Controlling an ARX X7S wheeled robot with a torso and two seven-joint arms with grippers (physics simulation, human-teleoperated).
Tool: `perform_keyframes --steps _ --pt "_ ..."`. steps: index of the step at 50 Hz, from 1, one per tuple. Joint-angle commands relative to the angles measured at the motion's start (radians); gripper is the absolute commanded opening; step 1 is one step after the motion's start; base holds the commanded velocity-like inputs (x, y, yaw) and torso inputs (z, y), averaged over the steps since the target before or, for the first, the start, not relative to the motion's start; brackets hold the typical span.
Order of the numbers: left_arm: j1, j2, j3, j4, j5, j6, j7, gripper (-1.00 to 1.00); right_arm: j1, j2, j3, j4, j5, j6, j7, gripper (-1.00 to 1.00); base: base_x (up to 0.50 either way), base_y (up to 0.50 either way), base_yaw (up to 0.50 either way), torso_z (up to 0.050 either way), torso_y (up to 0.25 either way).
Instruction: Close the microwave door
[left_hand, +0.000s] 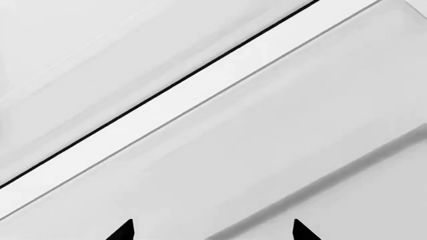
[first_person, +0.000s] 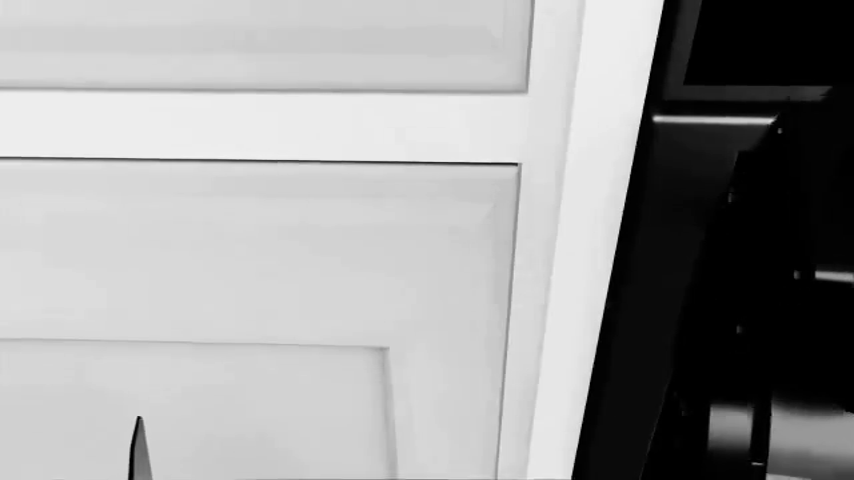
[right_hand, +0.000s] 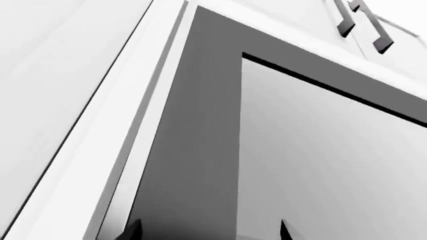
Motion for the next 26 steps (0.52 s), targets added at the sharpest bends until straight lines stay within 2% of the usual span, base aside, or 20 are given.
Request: perform_keyframes --steps 1,14,26 --pt "-0.002 -0.001 0.004 0.001 0.001 -0.005 0.001 1.0 0.032 -0.033 0.129 0.206 0.06 -0.052 0.07 1.0 0.0 0.0 0.0 0.0 0.0" --pt "-0.002 -0.004 0.005 0.004 -0.002 -0.008 -0.001 1.0 0.028 -0.04 0.222 0.28 0.098 -0.011 0.154 1.0 0.0 0.0 0.0 0.0 0.0" --pt "-0.003 -0.006 0.008 0.003 -0.001 -0.009 -0.006 1.0 0.019 -0.036 0.215 0.258 0.107 0.017 0.17 1.0 0.0 0.0 0.0 0.001 0.0"
